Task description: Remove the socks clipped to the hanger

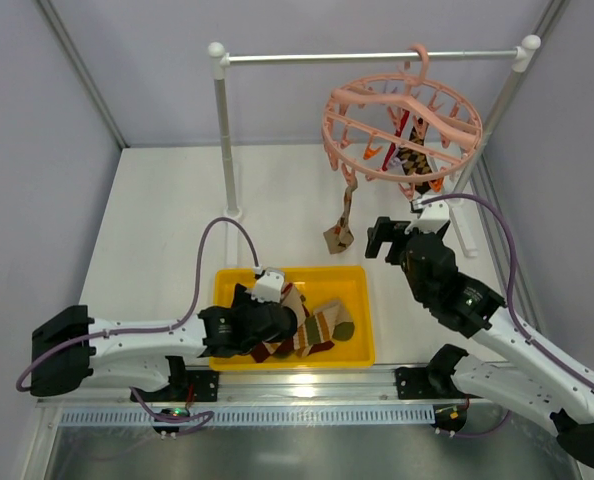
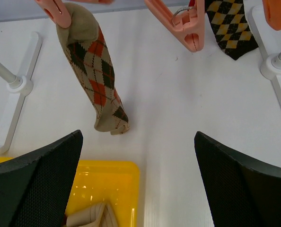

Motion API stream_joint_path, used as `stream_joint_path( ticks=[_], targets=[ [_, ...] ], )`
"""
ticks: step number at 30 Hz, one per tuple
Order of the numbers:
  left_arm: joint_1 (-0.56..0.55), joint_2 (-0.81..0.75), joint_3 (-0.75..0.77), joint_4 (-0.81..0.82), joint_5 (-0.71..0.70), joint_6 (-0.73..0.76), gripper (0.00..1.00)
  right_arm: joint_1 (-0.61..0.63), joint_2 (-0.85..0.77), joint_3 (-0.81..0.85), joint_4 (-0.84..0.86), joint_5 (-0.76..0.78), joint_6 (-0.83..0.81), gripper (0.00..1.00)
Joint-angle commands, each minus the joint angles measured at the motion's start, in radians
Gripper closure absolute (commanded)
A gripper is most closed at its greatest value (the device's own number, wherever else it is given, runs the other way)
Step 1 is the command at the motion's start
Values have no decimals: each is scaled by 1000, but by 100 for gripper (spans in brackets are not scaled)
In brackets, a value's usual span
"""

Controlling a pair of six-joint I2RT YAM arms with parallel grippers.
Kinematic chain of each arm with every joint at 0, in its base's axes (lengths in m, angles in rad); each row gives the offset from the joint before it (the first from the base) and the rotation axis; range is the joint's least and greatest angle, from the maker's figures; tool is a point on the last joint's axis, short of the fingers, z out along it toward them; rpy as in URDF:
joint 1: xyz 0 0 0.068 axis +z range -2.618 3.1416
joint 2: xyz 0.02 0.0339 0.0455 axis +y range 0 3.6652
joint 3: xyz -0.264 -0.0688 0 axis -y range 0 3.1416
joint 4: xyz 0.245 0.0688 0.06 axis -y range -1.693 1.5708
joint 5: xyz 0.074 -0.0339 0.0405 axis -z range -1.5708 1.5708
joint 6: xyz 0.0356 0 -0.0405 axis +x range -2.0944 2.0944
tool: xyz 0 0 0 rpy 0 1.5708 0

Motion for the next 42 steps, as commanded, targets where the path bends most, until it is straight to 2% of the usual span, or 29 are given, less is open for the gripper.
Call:
stream_joint_path(
  ticks=[1, 9, 11, 13, 15, 16, 17, 28, 36, 39, 42],
  targets=[
    [-5, 24, 31, 18, -52, -40, 100, -34, -16, -15, 35, -68, 23, 0],
    [-5, 61, 31, -34, -31, -108, 99, -44, -19, -35, 41, -85, 37, 0],
    [-5, 65, 30, -40, -16, -111, 78, -47, -23, -39, 41, -85, 40, 0],
    [-6, 71, 34, -46, -5, -115, 53, -51, -23, -42, 40, -85, 40, 0],
    [-8, 73, 36, -50, 3, -118, 34, -52, -23, -44, 41, -85, 43, 0],
    [-9, 73, 42, -64, 1, -123, 6, -52, -23, -44, 40, -85, 43, 0],
    [-12, 70, 48, -73, -5, -125, 0, -52, -23, -45, 40, -85, 43, 0],
    [-68, 52, 263, -267, -75, -105, 0, -61, -19, -52, 35, -87, 46, 0],
    [-71, 39, 350, -356, -137, -102, 0, -66, -47, -59, 30, -78, 45, 0],
    [-71, 24, 375, -334, -187, -77, 0, -75, -55, -68, 40, -85, 45, 0],
    [-65, 7, 378, -224, -189, 10, 0, -106, -50, -82, 61, -133, 45, 0]
  ],
)
